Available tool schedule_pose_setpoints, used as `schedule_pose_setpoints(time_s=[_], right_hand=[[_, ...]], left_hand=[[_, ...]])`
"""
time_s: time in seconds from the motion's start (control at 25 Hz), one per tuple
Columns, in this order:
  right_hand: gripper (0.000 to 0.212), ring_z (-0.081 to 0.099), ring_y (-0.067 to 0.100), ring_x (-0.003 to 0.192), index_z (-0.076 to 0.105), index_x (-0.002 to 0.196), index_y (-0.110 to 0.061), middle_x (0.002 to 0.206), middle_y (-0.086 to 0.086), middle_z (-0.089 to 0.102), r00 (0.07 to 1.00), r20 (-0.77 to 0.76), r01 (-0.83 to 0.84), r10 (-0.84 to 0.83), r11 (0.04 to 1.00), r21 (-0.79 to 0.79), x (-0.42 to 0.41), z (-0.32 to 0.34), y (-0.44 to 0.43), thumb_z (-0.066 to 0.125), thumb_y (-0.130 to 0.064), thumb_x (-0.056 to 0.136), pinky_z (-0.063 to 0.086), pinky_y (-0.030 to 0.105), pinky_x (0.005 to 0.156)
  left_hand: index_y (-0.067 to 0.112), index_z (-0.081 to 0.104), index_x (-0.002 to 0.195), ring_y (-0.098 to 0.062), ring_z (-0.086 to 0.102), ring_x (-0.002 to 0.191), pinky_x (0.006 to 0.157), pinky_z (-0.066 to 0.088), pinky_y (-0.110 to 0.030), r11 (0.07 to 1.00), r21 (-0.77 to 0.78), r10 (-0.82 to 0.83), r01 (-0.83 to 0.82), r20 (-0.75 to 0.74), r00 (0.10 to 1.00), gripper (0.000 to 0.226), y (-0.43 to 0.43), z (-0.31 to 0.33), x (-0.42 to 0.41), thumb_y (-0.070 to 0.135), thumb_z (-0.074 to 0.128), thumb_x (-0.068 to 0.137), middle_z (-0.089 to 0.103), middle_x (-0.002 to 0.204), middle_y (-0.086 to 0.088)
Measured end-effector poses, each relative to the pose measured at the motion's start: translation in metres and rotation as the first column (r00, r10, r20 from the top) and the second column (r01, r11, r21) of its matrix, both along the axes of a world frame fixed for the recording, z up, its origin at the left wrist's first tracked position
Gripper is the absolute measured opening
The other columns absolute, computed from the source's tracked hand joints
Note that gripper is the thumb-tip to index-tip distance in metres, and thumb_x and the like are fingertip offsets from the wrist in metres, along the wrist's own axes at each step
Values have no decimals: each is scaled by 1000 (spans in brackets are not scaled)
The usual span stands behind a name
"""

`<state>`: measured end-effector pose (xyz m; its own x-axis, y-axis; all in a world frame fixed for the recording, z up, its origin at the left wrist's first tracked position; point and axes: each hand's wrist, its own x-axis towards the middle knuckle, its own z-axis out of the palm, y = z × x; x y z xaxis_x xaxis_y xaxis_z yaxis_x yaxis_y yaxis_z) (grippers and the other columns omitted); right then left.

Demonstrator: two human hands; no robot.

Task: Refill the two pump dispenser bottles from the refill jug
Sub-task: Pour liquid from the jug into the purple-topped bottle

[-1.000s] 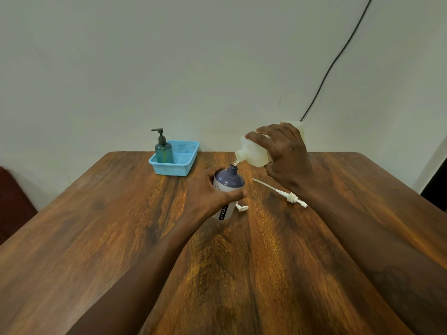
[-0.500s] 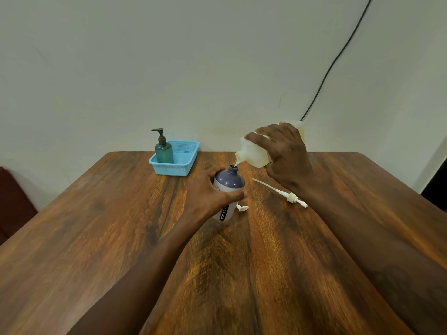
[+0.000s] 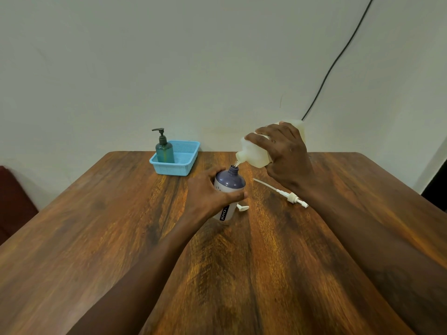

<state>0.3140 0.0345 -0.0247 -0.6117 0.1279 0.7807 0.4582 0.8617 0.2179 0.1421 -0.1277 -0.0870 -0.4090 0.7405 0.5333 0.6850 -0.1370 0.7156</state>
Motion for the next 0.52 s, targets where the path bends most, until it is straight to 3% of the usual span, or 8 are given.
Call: schedule_pose_setpoints(time_s=[0.32,0.52], right_hand=[[78,60,38,118,62,135,-20,129,15,67,1000,2,-11,11,1000,10,0,1,-1,89,-10,62,39,55,109],[79,60,37,119,61,135,-21,129,15,66,1000,9,-24,23,999,30,0,1,-1,89,-9,62,37,54,110]], left_hand=[[39,61,113,7,62,87,71,50,-6,1000,-7,-6,6,3,1000,64,-2,1,1,52,95,61,61,95,26],[33,66,119,7,63,89,71,51,-7,1000,-7,3,-3,-4,1000,69,-1,-1,0,55,94,60,65,99,21]])
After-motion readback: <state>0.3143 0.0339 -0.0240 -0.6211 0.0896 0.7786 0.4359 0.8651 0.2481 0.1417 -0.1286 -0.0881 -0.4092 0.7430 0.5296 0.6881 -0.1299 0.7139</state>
